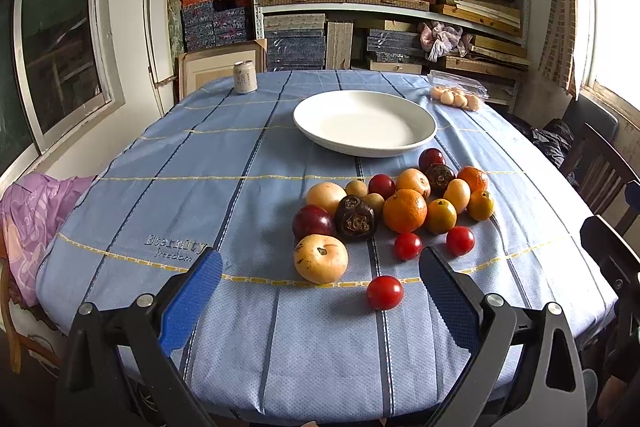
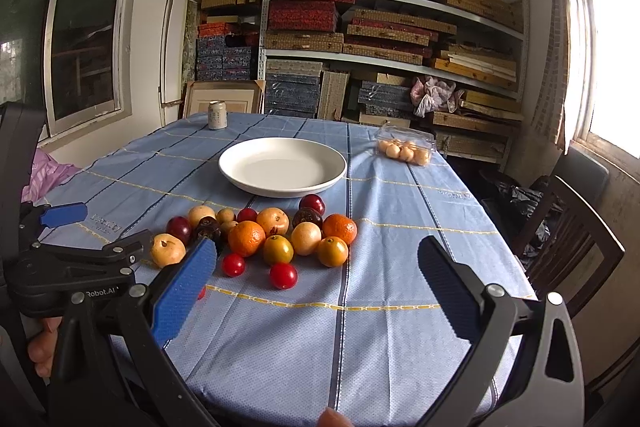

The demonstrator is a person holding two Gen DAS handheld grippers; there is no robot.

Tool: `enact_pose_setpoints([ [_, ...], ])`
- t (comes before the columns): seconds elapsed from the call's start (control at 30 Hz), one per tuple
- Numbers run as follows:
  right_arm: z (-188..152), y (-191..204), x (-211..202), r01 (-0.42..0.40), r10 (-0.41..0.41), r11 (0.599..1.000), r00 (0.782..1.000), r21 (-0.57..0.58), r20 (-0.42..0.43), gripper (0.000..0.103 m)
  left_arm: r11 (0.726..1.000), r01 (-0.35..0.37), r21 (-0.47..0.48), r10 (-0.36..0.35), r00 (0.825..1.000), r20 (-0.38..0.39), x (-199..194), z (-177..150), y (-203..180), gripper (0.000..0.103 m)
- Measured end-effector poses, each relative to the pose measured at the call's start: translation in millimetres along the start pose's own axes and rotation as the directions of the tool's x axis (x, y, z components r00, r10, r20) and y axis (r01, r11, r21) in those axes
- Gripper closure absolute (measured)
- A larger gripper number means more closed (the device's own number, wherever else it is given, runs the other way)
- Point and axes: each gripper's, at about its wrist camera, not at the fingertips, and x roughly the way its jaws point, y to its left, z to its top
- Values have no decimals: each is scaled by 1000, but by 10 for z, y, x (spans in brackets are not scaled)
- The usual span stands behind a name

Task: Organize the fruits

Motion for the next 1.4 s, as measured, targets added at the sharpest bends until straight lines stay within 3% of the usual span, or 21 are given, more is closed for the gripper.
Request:
enact_pose_setpoints([
  [1.4, -35, 23, 65, -7, 7, 1000, 1000, -3, -17, 4, 1000, 4, -8, -5, 1000, -25, 85, 11, 13, 4],
])
